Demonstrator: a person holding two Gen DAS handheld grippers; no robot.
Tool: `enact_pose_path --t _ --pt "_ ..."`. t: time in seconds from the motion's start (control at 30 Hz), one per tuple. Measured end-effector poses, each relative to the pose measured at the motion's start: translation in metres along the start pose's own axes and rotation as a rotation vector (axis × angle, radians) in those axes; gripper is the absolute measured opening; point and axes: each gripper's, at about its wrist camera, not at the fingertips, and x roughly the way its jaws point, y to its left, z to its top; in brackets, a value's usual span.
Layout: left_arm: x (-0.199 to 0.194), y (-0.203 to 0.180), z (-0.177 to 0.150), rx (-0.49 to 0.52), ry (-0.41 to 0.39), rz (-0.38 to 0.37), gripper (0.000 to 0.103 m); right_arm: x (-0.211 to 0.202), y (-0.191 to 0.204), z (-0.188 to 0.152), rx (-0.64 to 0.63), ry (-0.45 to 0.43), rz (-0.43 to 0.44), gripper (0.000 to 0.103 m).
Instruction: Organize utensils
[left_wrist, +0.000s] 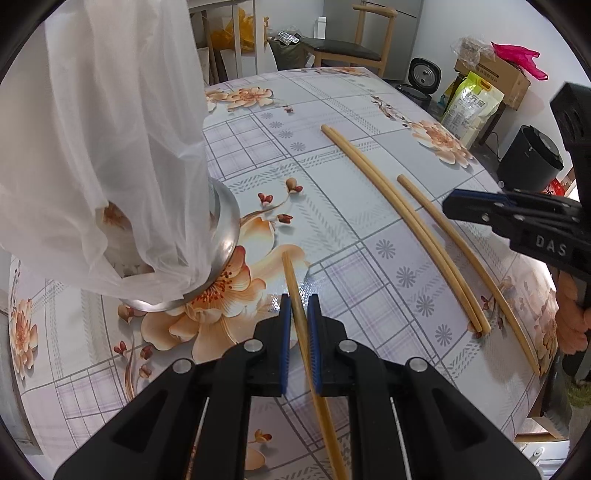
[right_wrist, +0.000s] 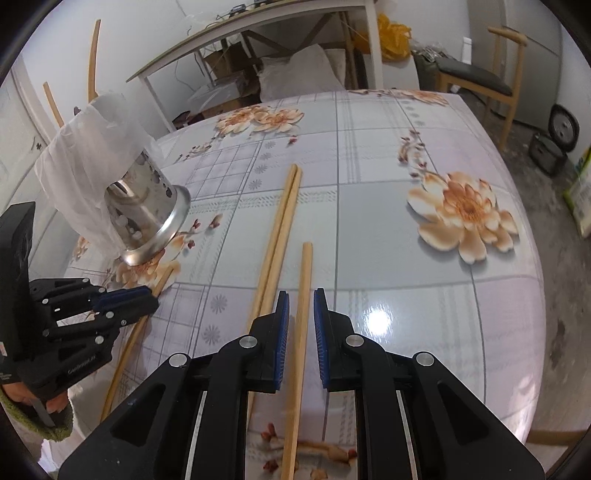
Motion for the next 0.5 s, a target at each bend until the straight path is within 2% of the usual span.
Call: enact_pose_path --t 0.33,0.5 --pt "0.0 -0.001 0.0 0.006 0.002 0.014 0.009 0.01 0.006 0.008 -0.048 0.022 -0.015 0.015" --pt "0.001 -0.004 0.0 0.008 0.003 0.021 0.009 0.02 0.007 0.005 -0.067 0.049 -0.051 0.015"
